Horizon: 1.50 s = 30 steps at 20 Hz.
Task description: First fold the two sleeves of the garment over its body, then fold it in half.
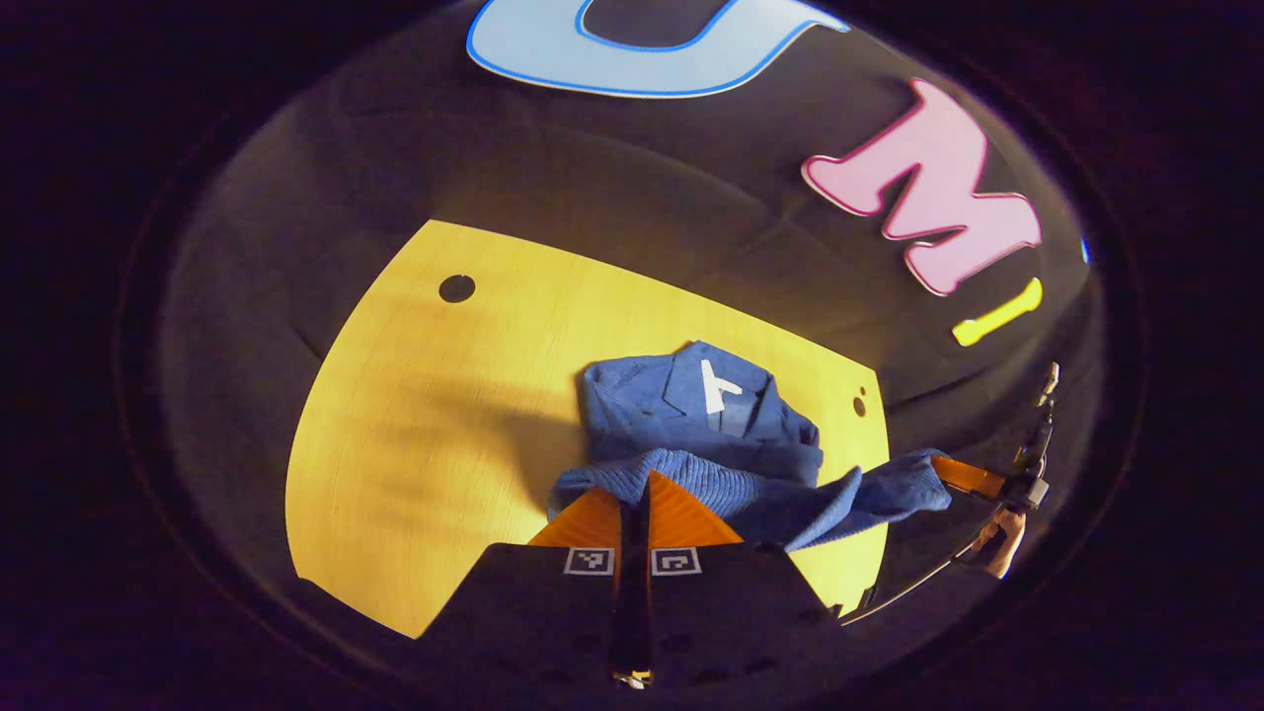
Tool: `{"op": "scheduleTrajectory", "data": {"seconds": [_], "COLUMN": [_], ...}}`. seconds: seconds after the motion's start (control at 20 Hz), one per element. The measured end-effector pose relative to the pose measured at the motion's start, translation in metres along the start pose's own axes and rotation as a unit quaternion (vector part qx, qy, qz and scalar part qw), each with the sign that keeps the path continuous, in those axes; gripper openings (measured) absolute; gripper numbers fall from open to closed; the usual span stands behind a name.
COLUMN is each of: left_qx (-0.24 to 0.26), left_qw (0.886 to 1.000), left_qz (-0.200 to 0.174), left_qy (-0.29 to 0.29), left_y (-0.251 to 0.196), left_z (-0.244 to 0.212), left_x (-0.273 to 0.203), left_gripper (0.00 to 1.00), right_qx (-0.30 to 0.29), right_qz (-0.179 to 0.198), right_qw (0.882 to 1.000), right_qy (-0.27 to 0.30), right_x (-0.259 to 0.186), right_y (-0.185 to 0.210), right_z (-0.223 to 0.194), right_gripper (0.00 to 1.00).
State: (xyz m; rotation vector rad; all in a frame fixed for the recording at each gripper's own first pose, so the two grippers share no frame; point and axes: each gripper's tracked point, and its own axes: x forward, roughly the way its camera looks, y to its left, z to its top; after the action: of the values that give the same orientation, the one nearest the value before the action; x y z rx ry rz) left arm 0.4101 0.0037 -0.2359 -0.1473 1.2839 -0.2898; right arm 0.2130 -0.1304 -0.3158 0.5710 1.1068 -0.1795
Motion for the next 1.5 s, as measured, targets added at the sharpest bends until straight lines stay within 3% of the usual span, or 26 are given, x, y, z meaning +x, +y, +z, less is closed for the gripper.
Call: {"op": "scheduleTrajectory", "data": {"seconds": [0.1, 0.2, 0.3, 0.35, 0.4, 0.45, 0.55, 0.6, 0.65, 0.7, 0.8, 0.85, 0.9, 0.95, 1.05, 1.15, 1.2, 1.25, 1.3, 1.4, 1.5], "left_qx": [-0.028, -0.075, -0.075, -0.067, -0.059, -0.049, -0.043, -0.055, -0.078, -0.101, -0.123, -0.131, -0.135, -0.134, -0.115, -0.079, -0.06, -0.044, -0.03, -0.006, 0.014], "left_qw": [0.999, 0.997, 0.996, 0.995, 0.994, 0.994, 0.994, 0.995, 0.995, 0.993, 0.991, 0.99, 0.989, 0.989, 0.989, 0.983, 0.979, 0.976, 0.973, 0.967, 0.964], "left_qz": [0.029, 0.022, 0.044, 0.065, 0.08, 0.082, 0.098, 0.079, 0.047, 0.016, 0.009, 0.016, 0.02, 0.022, 0.04, 0.059, 0.073, 0.083, 0.091, 0.107, 0.096], "left_qy": [0.003, 0.003, 0.038, 0.047, 0.052, 0.057, 0.015, -0.022, -0.037, -0.054, -0.056, -0.052, -0.057, -0.064, -0.089, -0.152, -0.18, -0.198, -0.209, -0.23, -0.246], "left_y": [0.008, 0.005, 0.003, 0.008, 0.014, 0.016, 0.023, 0.019, 0.01, 0.0, 0.0, 0.001, 0.002, 0.001, 0.005, 0.001, 0.001, -0.001, -0.006, -0.014, -0.029], "left_z": [0.027, 0.042, 0.041, 0.041, 0.043, 0.046, 0.059, 0.073, 0.077, 0.084, 0.08, 0.076, 0.078, 0.079, 0.086, 0.104, 0.112, 0.115, 0.111, 0.101, 0.084], "left_x": [0.057, 0.11, 0.135, 0.144, 0.154, 0.161, 0.167, 0.167, 0.172, 0.17, 0.166, 0.164, 0.158, 0.154, 0.136, 0.112, 0.099, 0.085, 0.073, 0.048, 0.025], "left_gripper": [0.0, 0.0, 0.0, 0.0, 0.0, 0.01, 0.14, 0.49, 0.58, 0.55, 0.66, 0.68, 0.69, 0.69, 0.72, 0.72, 0.79, 0.8, 0.8, 0.82, 0.83], "right_qx": [0.036, 0.049, 0.052, 0.058, 0.068, 0.088, 0.127, 0.148, 0.17, 0.193, 0.21, 0.216, 0.22, 0.221, 0.206, 0.17, 0.148, 0.128, 0.108, 0.066, 0.023], "right_qz": [-0.001, -0.015, -0.024, -0.014, -0.007, 0.008, 0.035, 0.048, 0.055, 0.066, 0.082, 0.094, 0.102, 0.107, 0.099, 0.083, 0.078, 0.073, 0.069, 0.071, 0.066], "right_qw": [0.999, 0.998, 0.997, 0.996, 0.996, 0.995, 0.991, 0.987, 0.983, 0.978, 0.974, 0.972, 0.97, 0.969, 0.973, 0.98, 0.983, 0.986, 0.988, 0.989, 0.986], "right_qy": [0.012, 0.03, 0.058, 0.061, 0.056, 0.049, 0.038, 0.033, 0.036, 0.037, 0.018, 0.01, 0.001, -0.009, -0.035, -0.062, -0.073, -0.082, -0.092, -0.113, -0.149], "right_x": [0.066, 0.128, 0.169, 0.183, 0.194, 0.202, 0.212, 0.215, 0.215, 0.215, 0.214, 0.212, 0.209, 0.205, 0.195, 0.182, 0.172, 0.162, 0.151, 0.12, 0.08], "right_y": [-0.011, -0.029, -0.042, -0.043, -0.043, -0.04, -0.04, -0.041, -0.044, -0.044, -0.045, -0.042, -0.042, -0.042, -0.051, -0.06, -0.062, -0.062, -0.06, -0.048, -0.038], "right_z": [0.02, 0.016, 0.003, 0.002, 0.007, 0.012, 0.028, 0.034, 0.035, 0.038, 0.053, 0.061, 0.067, 0.072, 0.082, 0.088, 0.09, 0.09, 0.091, 0.091, 0.089], "right_gripper": [0.04, 0.04, 0.04, 0.21, 0.21, 0.05, 0.11, 0.11, 0.24, 0.55, 0.63, 0.78, 1.0, 0.89, 0.94, 0.95, 0.95, 0.77, 0.97, 0.97, 0.98]}}
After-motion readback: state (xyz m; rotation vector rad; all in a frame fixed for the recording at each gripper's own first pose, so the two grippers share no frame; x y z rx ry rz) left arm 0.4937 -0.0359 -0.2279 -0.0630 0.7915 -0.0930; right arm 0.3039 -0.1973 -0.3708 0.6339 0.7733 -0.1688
